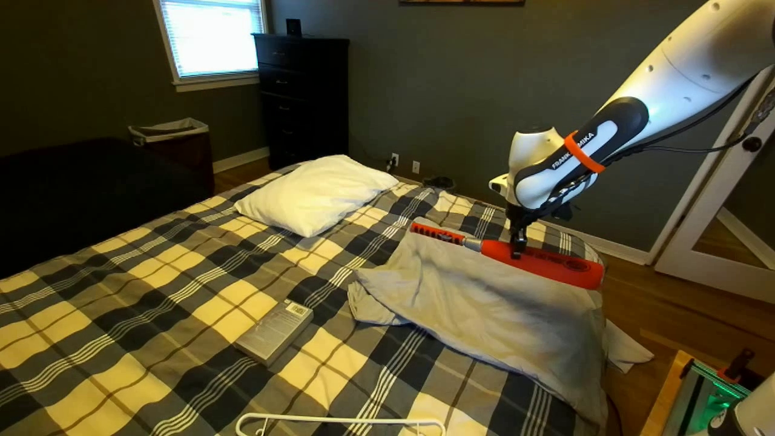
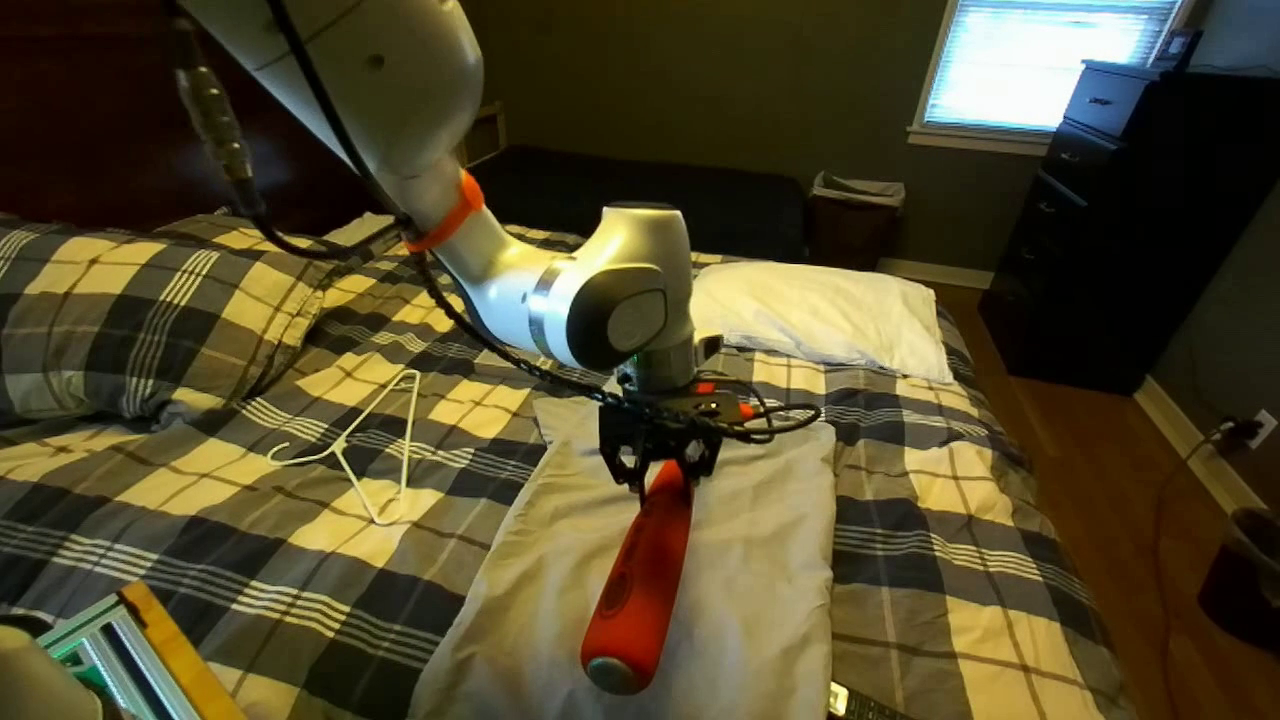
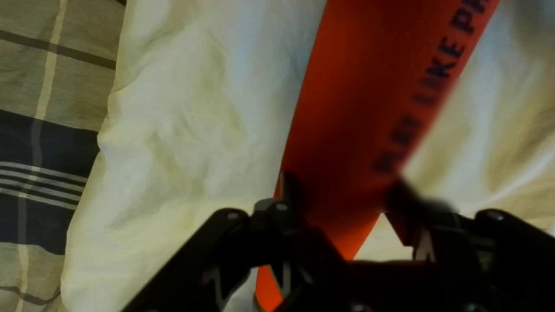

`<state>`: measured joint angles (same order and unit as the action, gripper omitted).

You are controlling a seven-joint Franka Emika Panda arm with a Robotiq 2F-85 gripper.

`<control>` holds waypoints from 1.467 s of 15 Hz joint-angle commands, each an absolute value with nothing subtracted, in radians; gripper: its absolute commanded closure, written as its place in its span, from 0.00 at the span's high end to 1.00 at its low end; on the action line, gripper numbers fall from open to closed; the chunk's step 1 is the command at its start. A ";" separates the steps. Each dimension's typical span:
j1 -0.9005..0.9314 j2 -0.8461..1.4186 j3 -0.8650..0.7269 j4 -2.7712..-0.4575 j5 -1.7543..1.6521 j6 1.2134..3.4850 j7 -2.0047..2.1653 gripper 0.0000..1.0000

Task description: Move the object to the pillow case

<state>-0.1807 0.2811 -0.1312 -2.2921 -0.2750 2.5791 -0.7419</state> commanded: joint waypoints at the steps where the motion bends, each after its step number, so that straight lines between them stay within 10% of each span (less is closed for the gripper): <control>1: -0.176 0.391 -0.141 -2.219 -0.321 2.606 -0.672 0.27; 18: -0.119 0.559 -0.123 -2.070 -0.478 2.563 -0.550 0.27; 19: -0.120 0.594 -0.133 -2.054 -0.487 2.588 -0.530 0.52; 22: -0.115 0.561 -0.133 -2.083 -0.495 2.659 -0.492 0.27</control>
